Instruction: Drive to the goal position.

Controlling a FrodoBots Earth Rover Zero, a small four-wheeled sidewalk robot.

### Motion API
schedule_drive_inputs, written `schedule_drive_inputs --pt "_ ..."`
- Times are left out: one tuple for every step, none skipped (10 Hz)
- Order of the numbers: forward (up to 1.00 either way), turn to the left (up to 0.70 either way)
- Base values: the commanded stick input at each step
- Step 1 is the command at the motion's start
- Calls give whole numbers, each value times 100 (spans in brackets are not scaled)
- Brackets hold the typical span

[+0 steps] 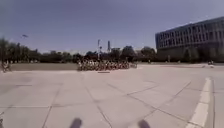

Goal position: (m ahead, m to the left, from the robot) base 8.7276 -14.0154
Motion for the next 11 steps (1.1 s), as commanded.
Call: schedule_drive_inputs --pt "100 -40" --pt "100 -40" --pt "100 -40" --pt "100 -40" --pt "100 -40" --pt "100 -40" --pt "100 -40" --pt "100 -40" --pt "100 -40" --pt "100 -40" --pt "100 -38"
